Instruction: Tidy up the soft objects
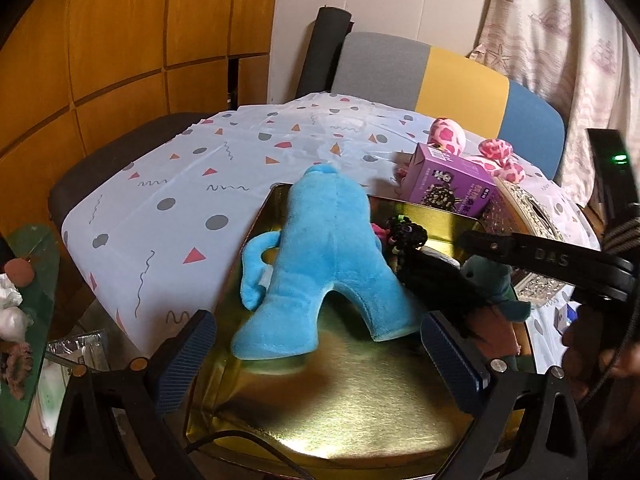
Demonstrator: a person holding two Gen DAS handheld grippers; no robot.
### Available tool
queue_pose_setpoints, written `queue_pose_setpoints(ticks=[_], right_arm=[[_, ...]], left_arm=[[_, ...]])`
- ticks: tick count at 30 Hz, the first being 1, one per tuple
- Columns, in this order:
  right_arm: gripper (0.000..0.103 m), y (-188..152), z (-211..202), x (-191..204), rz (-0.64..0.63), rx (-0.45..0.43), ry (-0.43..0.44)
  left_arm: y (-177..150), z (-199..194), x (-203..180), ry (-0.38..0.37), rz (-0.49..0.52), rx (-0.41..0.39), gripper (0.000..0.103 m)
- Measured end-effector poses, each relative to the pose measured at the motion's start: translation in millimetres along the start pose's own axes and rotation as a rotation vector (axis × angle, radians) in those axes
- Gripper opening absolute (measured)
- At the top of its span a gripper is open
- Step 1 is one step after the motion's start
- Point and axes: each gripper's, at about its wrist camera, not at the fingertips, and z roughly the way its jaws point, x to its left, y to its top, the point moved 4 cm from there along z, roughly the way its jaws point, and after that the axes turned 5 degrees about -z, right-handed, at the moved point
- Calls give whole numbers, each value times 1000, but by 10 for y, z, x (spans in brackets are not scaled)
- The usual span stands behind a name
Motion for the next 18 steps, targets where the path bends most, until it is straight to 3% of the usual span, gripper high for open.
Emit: queue_pose_setpoints(ticks=[10,18], right_arm=[[43,-136,-543,-195,1,-110,-59],[43,-266,-994,-704,42,-172,-147]], left_arm=[[-37,-83,-181,-14,54,-10,103],[-68,-130,-361,-34,106,-9,103]])
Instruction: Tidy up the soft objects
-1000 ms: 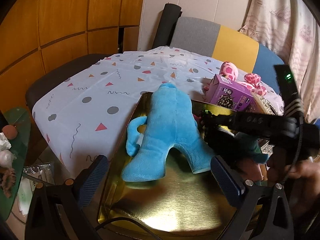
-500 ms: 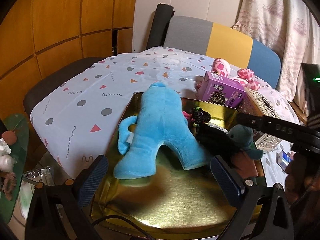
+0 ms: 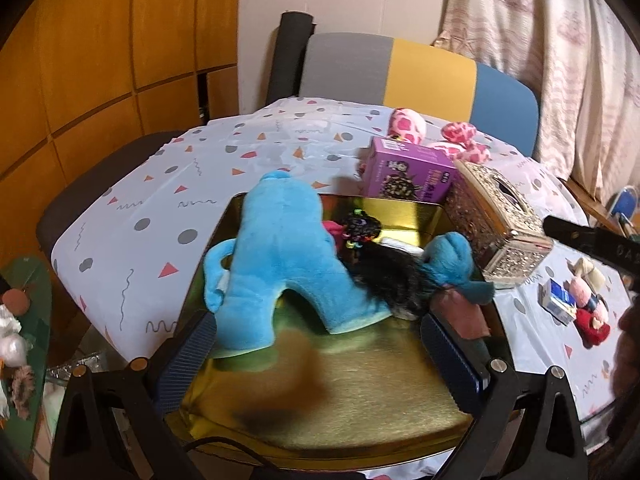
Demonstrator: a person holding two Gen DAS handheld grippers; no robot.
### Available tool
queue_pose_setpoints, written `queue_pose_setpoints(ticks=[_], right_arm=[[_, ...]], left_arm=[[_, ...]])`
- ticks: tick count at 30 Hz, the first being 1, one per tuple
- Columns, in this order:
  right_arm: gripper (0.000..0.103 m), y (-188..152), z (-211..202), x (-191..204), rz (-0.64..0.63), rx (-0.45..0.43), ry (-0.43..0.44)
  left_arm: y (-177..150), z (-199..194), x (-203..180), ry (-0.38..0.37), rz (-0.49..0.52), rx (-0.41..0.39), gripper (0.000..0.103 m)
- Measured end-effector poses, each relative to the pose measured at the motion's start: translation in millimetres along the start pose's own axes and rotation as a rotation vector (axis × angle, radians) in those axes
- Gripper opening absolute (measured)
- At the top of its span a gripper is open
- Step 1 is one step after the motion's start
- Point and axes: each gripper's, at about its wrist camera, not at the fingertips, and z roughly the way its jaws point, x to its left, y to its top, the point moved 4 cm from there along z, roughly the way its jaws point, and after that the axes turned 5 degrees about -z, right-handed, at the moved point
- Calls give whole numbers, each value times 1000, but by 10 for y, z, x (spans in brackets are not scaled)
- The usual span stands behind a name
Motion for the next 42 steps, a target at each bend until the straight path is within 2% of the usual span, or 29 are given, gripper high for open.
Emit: queue_pose_setpoints(ticks=[5,11,14,17,18,21,23,27,33,38,42], right_arm=[[43,3,-236,-552,42,-29,-110],[43,-65,-501,-1374,124,-58,-257],[43,-166,-617,-1866,219,-84,-358],[43,-359,-732,-2397,328,-112,-510],[43,-430,-757,-2521,380,-117,-526],[43,-655,-823,-2943,647,-114,-486],[43,-716,-887,-3065,711,-136,-481],[43,-776,-933,-3117,766,-153,-438],[43,-769,-912,-3083,780,-159,-383],[49,-788,-876,-3084,801,-153,-343],[49,-775,-842,-3085,800,-147,-320]], left_arm=[[-1,-17,-167,-21,44,0,103],[17,-40,-422,-88,92,15,103],[31,-70,-610,-133,134,14,102],[55,-82,-812,-187,163,33,102],[61,-88,-896,-213,177,41,102],[48,-106,-1217,-256,255,44,102],[19,-90,-1433,-289,301,57,102],[-78,21,-2061,-387,391,122,102],[-281,248,-2994,-458,568,160,102],[-482,673,-3576,-453,697,237,102],[-568,982,-3795,-449,684,288,102]])
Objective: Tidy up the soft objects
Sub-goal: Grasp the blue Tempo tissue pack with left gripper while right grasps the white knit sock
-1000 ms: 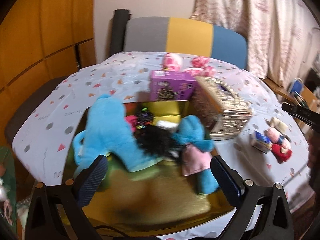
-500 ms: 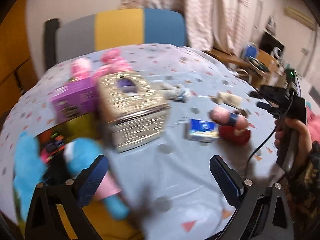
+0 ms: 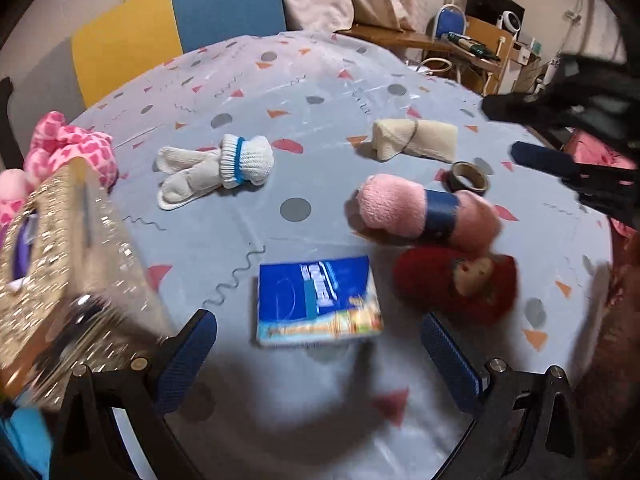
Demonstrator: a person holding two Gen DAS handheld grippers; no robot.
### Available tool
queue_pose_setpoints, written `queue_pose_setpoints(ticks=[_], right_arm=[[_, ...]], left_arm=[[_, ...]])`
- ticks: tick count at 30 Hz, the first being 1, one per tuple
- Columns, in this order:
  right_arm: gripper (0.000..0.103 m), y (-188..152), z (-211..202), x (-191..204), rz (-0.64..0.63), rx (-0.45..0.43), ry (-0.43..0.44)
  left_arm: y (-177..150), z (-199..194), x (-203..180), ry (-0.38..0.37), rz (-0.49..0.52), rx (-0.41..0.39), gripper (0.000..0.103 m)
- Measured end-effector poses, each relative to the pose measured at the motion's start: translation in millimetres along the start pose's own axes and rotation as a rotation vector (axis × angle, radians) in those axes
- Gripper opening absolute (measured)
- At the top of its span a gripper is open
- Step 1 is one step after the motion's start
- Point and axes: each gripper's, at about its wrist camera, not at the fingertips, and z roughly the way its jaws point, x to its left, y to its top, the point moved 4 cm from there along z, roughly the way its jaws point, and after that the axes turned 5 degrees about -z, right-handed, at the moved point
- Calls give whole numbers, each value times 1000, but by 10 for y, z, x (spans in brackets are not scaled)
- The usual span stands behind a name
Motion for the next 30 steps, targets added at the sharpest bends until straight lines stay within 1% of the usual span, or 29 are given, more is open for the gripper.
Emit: queue_pose_setpoints(ticks=[4,5,6,7,9,10,11,13,17,21,23,25,28,30], right_arm=[[49,-5,21,15,0,10,18],[49,-6,23,18,-1,11,20],[49,-6,25,20,-3,11,19],[49,-7,29,20,-3,13,18],[49,-11,33,18,-3,14,17],[49,-13,33,15,-5,14,16],[49,-17,36,16,-8,16,14],[49,-18,46,17,-10,20,15],[49,-42,66,41,-28,34,11],[49,-117,179,144,-74,96,34],[49,-181,250,241,-113,139,50],[49,-245,291,357,-170,165,64],[49,-350,355,643,-330,190,71],[55,-414,433,880,-454,221,88]], left_arm=[[62,283,-41,37,9,16,102],[60,333,-37,42,8,21,98],[68,392,-36,51,4,23,91],[69,451,-27,57,0,25,74],[29,551,26,61,-26,48,73],[1,572,53,43,-50,54,73],[-17,530,73,33,-68,27,73],[-98,477,79,30,-67,23,73],[-403,260,145,72,-108,-1,74],[-830,-22,238,109,-150,-73,74],[-952,-88,238,114,-153,-102,74],[-1022,-118,235,112,-139,-130,74],[-1034,-111,261,104,-129,-147,74],[-1030,-117,281,90,-129,-147,74]])
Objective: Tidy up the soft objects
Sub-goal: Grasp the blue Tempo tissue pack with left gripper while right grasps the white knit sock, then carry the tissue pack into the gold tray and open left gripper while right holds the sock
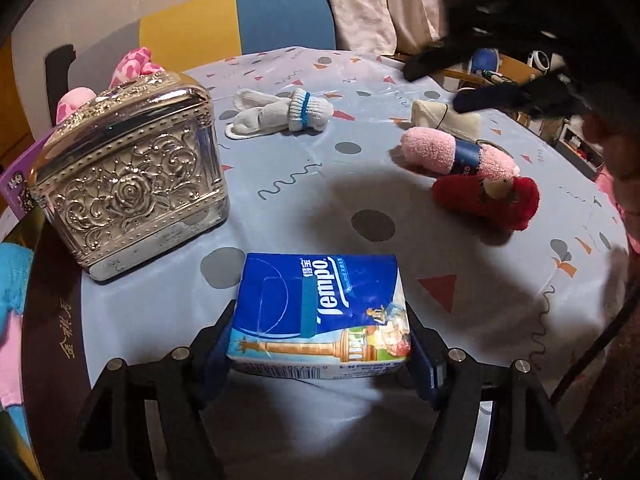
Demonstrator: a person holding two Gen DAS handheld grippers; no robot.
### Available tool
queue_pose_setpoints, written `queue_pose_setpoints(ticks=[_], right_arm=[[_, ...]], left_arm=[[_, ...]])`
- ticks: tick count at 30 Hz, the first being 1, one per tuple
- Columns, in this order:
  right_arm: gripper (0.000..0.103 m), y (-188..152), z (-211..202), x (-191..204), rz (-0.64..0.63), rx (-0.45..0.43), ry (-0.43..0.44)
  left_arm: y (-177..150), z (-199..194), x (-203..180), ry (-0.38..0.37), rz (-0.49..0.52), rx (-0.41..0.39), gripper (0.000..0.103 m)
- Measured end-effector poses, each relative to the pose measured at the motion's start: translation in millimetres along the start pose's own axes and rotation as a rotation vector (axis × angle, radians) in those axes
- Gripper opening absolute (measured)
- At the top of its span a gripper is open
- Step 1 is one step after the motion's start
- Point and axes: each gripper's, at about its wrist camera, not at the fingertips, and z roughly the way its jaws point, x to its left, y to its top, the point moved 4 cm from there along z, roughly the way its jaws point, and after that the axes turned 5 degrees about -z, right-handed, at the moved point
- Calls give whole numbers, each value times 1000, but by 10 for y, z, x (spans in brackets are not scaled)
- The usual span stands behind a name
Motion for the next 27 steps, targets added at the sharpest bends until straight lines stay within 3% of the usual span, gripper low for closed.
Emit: queue_pose_setpoints(ticks=[5,13,17,19,20,22,27], right_arm=[[57,299,356,413,-274,67,-44],[62,792,1182,703,-572,199,-191],[66,829,1616,750,-693,271,-259],[64,801,1773,712,-693,289,-295],[46,770,1825,679,-676,301,-291],[42,756,1767,659,-646,271,-273],[40,539,1462,559,-554,290,-227]], left_arm=[[-24,-32,21,-34,-7,-16,74],[-36,-53,22,-63,-17,-30,74],[-39,-61,44,-77,-25,-32,74],[-46,-61,58,-80,-26,-33,74],[-48,-66,64,-82,-27,-34,74],[-49,-72,71,-85,-29,-36,74],[-55,-46,62,-83,-29,-38,74]])
